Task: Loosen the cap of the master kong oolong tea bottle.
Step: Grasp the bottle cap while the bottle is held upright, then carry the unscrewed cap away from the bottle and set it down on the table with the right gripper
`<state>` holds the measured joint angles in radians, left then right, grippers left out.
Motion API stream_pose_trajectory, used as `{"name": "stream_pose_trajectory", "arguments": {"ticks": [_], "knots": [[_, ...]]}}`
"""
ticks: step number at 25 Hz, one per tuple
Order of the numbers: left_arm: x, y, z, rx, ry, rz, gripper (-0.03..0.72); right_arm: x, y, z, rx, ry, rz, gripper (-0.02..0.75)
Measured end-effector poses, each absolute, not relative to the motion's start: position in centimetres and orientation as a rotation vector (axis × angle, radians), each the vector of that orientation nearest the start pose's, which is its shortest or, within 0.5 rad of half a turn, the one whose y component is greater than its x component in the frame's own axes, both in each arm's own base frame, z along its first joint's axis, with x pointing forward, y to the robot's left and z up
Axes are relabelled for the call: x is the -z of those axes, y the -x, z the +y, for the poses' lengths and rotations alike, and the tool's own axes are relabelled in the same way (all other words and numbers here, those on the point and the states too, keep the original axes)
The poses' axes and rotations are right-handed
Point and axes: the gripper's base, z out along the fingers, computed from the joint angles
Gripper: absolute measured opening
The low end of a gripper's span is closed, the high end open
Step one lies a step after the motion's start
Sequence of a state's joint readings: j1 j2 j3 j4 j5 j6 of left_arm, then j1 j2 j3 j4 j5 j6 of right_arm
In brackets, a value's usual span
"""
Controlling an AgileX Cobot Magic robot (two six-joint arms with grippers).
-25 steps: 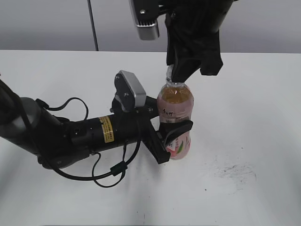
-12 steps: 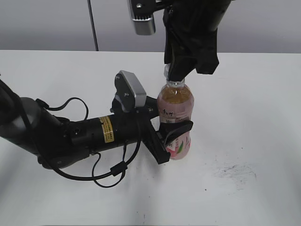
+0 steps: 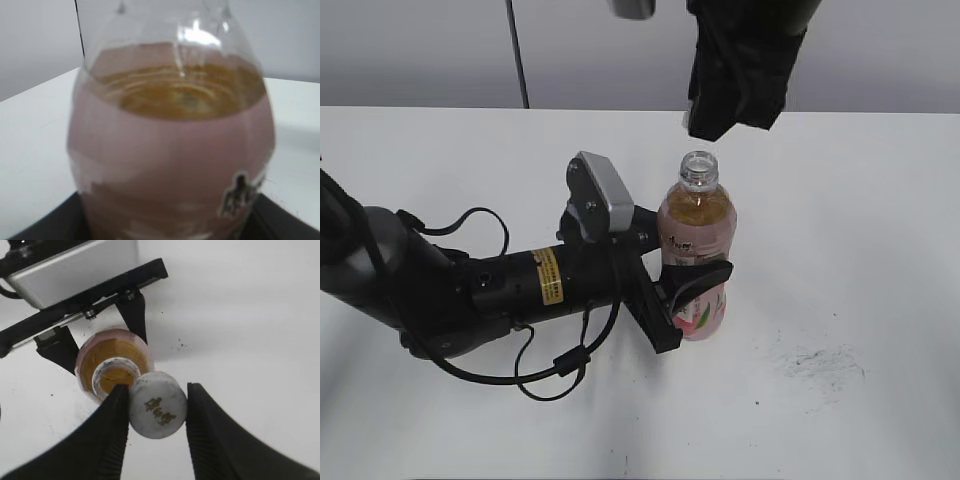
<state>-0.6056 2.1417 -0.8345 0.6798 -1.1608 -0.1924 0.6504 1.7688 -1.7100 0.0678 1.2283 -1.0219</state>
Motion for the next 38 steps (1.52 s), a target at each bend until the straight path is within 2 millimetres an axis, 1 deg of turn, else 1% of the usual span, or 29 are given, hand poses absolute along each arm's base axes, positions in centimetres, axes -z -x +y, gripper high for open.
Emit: {"name": "stream_pose_trajectory", "arguments": {"ticks": [2,4,7,8,10,12,13,15,17,20,22,23,26,29,31,33,34,36,38], "knots": [[-10.0,-27.1,-25.1,0.883,-1.045,1.444,0.385,-34.0,-29.9,22.5,-0.004,1.934,1.965,0.269],[-10.0,-27.0,-25.1,0.883,-1.046,1.444,0.385,-34.1,-30.6,21.6,-0.037,1.743,2.131,0.269],[-10.0,-27.0,-25.1,0.883,-1.046,1.444,0.385,-33.8,-32.4,18.7,-0.077,1.379,2.393,0.269],[-10.0,-27.0,-25.1,0.883,-1.046,1.444,0.385,-33.6,-33.0,17.3,-0.087,1.248,2.475,0.269],[-10.0,-27.0,-25.1,0.883,-1.046,1.444,0.385,-32.2,-33.7,14.5,-0.095,1.041,2.626,0.269],[-10.0,-27.0,-25.1,0.883,-1.046,1.444,0.385,-29.9,-33.9,11.9,-0.079,0.89,2.766,0.269],[-10.0,-27.1,-25.1,0.883,-1.046,1.445,0.385,-28.4,-33.6,10.8,-0.065,0.851,2.836,0.269],[-10.0,-27.0,-25.1,0.881,-1.049,1.447,0.385,-25.2,-32.4,9.4,-0.039,0.783,2.982,0.269],[-10.0,-27.0,-25.1,0.876,-1.051,1.452,0.385,-22.3,-31.4,8.6,-0.017,0.718,3.053,0.269],[-10.0,-27.1,-25.1,0.873,-1.053,1.455,0.385,-18.6,-30.2,8.1,-0.013,0.616,3.061,0.269],[-10.0,-27.1,-25.1,0.872,-1.053,1.456,0.385,-16.2,-29.6,7.9,-0.01,0.591,3.09,0.269],[-10.0,-27.1,-25.1,0.872,-1.053,1.455,0.385,-15.1,-29.5,7.9,-0.01,0.584,3.093,0.271],[-10.0,-27.1,-25.1,0.872,-1.053,1.455,0.385,-12.4,-29.0,7.8,-0.005,0.581,3.146,0.285],[-10.0,-27.1,-25.2,0.872,-1.054,1.455,0.385,-11.1,-29.0,7.8,-0.011,0.575,3.159,0.288],[-10.0,-27.1,-25.2,0.872,-1.054,1.455,0.385,-10.9,-29.2,7.9,-0.013,0.571,3.145,0.29],[-10.0,-27.1,-25.2,0.871,-1.055,1.456,0.385,-10.9,-29.2,7.9,-0.014,0.569,3.135,0.308],[-10.0,-27.1,-25.2,0.871,-1.055,1.456,0.385,-10.9,-29.3,7.9,-0.014,0.568,3.133,0.337],[-10.0,-27.1,-25.2,0.871,-1.055,1.456,0.385,-10.9,-29.3,7.9,-0.015,0.567,3.131,0.423],[-10.0,-27.1,-25.2,0.871,-1.055,1.456,0.386,-10.9,-29.3,7.9,-0.015,0.567,3.13,0.526]]}}
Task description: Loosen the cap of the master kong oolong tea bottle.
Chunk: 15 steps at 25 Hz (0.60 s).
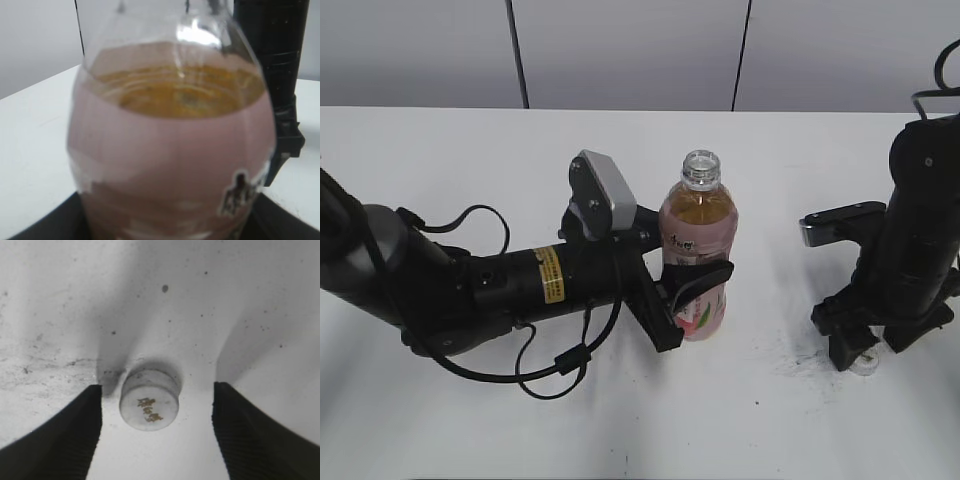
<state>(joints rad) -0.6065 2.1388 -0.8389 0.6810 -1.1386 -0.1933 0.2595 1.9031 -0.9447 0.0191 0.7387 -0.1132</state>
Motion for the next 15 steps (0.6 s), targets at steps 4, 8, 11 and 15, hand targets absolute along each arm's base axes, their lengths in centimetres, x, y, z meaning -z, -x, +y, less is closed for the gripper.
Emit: {"name": "stream_pose_trajectory", "arguments": {"ticks": [4,8,11,15], "knots": [[-9.95,-27.15,-25.15,0.869,-1.056,1.46,0.426,-10.88,-29.25,7.89,-0.015,0.568,3.134,0.577],[-9.63,-27.12,-25.06,0.854,-1.073,1.489,0.489,-10.88,-29.21,7.88,-0.015,0.569,3.139,0.577],[-9.58,-27.09,-25.06,0.854,-1.076,1.492,0.512,-10.88,-29.19,7.87,-0.014,0.567,3.142,0.577],[-9.55,-27.07,-25.04,0.855,-1.076,1.494,0.515,-10.88,-29.12,7.85,-0.013,0.569,3.149,0.577]]}}
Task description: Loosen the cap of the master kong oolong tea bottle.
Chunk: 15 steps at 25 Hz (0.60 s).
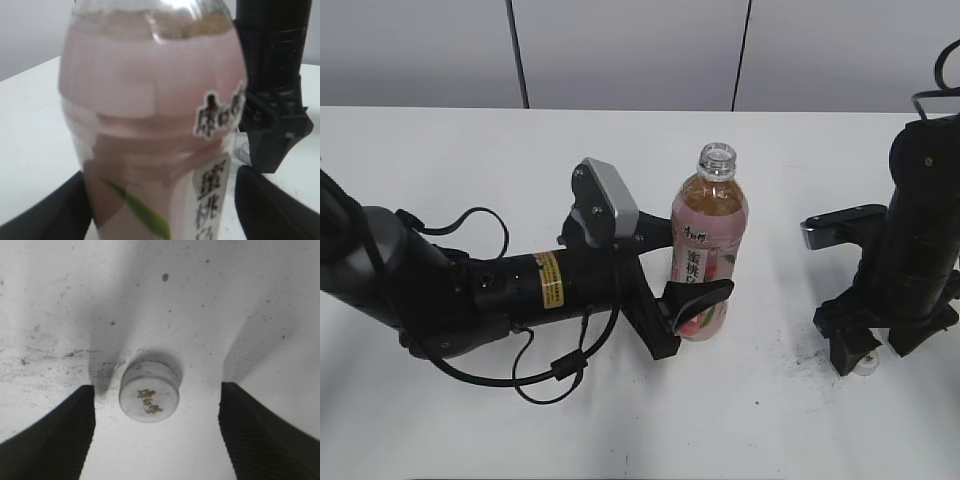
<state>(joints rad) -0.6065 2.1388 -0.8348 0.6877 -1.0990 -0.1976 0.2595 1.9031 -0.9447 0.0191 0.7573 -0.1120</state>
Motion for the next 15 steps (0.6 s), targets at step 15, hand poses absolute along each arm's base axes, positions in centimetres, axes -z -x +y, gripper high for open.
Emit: {"name": "stream_pose_trajectory", "arguments": {"ticks": [15], "knots": [[-10.8,-25.1,-21.1,0.828,-1.036,1.569,0.516,-13.7,-28.9,7.7,-0.024,0.556,3.084,0.578]]}}
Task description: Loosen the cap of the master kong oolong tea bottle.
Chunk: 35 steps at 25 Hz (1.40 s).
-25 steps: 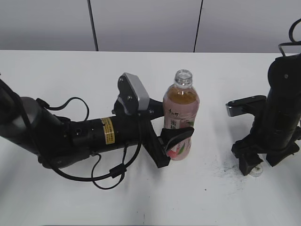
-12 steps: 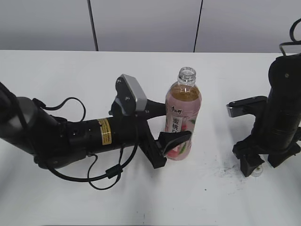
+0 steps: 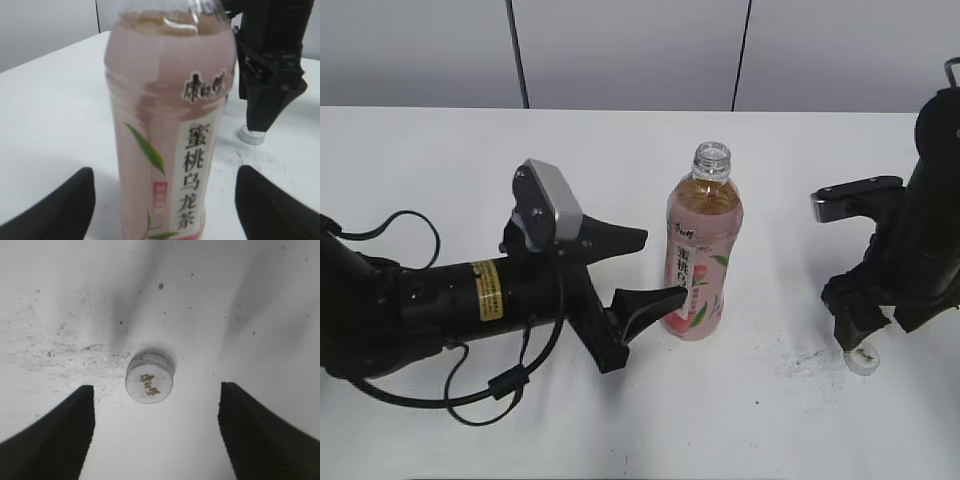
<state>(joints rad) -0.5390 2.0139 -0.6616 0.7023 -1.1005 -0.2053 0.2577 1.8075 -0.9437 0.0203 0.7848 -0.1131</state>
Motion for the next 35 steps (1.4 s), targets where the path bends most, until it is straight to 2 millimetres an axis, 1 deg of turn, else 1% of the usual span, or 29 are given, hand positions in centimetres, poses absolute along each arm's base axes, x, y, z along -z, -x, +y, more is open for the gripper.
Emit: {"name": "stream_pose_trajectory", "arguments": {"ticks": [5,8,10,14,16,18,20,23,25,27,29,33,35], "knots": [[-11.0,-22.9,-19.7,0.848,-1.014,1.634,0.516,-15.6,-28.6,7.7,-0.032,0.545,3.038,0.578],[-11.9,-22.1,-18.5,0.835,-0.885,1.706,0.516,-17.2,-28.3,7.6,-0.039,0.536,2.99,0.579],[-12.7,-22.0,-17.6,0.77,-0.813,1.769,0.516,-18.3,-28.1,7.6,-0.043,0.531,2.955,0.579],[-14.6,-22.0,-16.0,0.59,-0.751,1.922,0.51,-20.1,-27.5,7.4,-0.051,0.518,2.915,0.579],[-16.4,-21.9,-15.0,0.52,-0.661,1.973,0.503,-20.8,-27.1,7.3,-0.054,0.514,2.904,0.579],[-18.0,-21.6,-13.7,0.468,-0.556,2.023,0.496,-21.5,-26.7,7.2,-0.055,0.511,2.893,0.579],[-19.3,-21.3,-11.9,0.414,-0.436,2.089,0.489,-22.2,-26.4,7.2,-0.058,0.508,2.882,0.579],[-20.9,-21.3,-8.5,0.324,-0.201,2.221,0.488,-23.0,-25.5,6.9,-0.059,0.508,2.881,0.579],[-21.9,-20.7,-6.5,0.27,-0.084,2.307,0.487,-23.2,-24.3,6.6,-0.059,0.51,2.887,0.579],[-23.4,-19.4,-5.1,0.239,-0.02,2.318,0.487,-23.4,-22.8,6.2,-0.06,0.509,2.884,0.579],[-24.8,-17.7,-4.2,0.229,0.01,2.304,0.487,-23.5,-21.2,5.8,-0.06,0.508,2.877,0.579],[-27.7,-13.0,-2.9,0.241,0.031,2.233,0.487,-23.9,-17.9,4.9,-0.065,0.501,2.84,0.579],[-28.3,-11.0,-2.4,0.229,0.033,2.231,0.486,-24.3,-16.3,4.5,-0.069,0.487,2.814,0.579]]}}
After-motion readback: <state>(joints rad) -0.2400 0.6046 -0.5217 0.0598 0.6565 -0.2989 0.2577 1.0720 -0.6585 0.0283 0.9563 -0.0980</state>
